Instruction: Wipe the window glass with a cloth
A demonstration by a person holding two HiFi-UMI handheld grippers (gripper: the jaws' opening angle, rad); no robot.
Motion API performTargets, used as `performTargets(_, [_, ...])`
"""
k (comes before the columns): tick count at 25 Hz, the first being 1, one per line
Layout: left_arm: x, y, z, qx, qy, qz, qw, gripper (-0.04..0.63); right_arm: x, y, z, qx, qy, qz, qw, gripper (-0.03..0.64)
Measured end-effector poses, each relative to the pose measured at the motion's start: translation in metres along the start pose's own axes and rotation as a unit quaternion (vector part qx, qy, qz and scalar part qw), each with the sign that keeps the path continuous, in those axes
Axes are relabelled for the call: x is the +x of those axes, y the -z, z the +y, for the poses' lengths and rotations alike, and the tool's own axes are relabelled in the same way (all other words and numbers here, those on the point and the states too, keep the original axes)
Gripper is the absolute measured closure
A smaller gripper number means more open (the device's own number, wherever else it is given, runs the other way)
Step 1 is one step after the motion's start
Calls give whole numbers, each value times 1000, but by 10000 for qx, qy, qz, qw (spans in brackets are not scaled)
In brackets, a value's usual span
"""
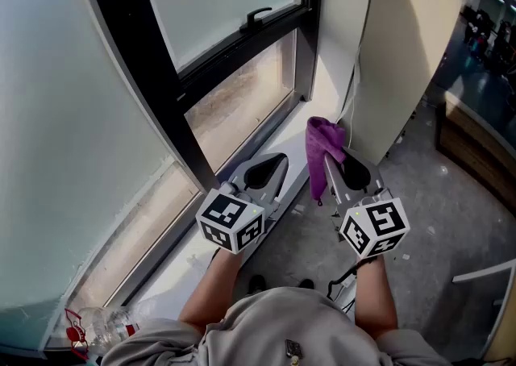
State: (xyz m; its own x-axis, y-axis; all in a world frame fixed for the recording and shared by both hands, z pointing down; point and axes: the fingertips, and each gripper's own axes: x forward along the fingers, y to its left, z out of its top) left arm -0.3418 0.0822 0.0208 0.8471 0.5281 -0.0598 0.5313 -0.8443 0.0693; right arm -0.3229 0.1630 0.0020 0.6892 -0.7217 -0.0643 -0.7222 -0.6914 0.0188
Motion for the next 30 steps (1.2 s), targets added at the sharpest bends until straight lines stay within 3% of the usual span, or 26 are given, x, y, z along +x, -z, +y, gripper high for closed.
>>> performTargets(21, [55, 14, -70, 88, -108, 82, 9999, 594, -55, 6, -72, -130, -152, 52, 9998, 508])
performTargets(30, [76, 38, -50, 47, -249, 409, 9988, 594, -26, 31, -101, 193, -182, 135, 9996, 508])
